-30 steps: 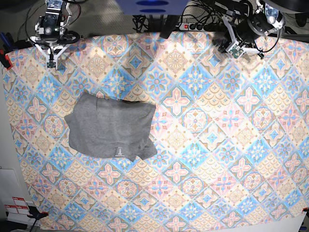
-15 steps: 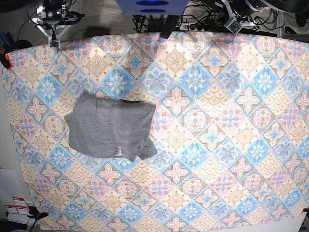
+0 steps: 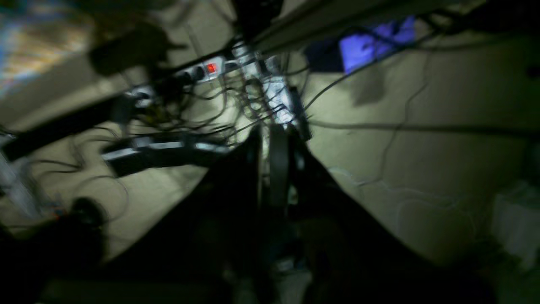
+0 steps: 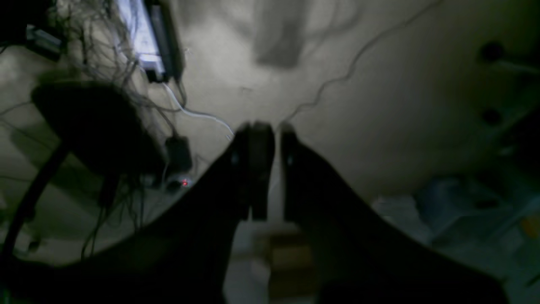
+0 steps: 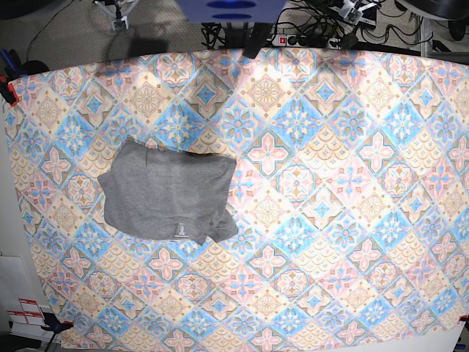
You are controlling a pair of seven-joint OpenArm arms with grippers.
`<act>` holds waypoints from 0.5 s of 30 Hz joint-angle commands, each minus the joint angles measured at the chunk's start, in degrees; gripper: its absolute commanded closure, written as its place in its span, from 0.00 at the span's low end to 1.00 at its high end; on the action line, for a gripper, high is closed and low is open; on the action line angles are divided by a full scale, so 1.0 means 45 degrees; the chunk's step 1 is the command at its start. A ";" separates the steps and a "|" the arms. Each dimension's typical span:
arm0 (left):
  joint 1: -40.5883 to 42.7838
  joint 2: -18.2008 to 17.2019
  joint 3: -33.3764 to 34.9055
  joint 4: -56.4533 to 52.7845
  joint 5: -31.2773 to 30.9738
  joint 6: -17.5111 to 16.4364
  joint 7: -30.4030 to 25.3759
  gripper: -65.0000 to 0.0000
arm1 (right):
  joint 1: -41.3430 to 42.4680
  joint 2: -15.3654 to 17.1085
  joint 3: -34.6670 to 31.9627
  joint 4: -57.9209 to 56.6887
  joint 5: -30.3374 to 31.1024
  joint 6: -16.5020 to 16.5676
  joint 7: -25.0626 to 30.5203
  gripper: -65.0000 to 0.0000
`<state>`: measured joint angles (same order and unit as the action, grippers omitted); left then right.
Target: Fold the T-shirt properly
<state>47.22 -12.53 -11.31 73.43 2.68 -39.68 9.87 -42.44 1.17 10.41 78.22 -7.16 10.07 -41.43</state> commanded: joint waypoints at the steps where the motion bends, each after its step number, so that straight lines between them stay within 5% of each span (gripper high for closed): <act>1: -0.0091 -0.0076 -0.0016 -0.0444 0.0079 -0.0071 -0.0034 0.97 | 0.0121 0.0102 -0.0058 -0.0238 -0.0080 -0.0058 0.0367 0.93; 15: -0.3900 0.0177 0.0042 -0.6579 0.0411 -0.0071 -0.0054 0.97 | 0.3130 0.0102 -0.0117 -0.7545 -0.0080 -0.0058 0.3844 0.93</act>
<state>29.15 -11.31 -11.05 43.24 4.71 -39.44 9.85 -27.86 1.32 9.85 43.53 -7.33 9.87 -23.75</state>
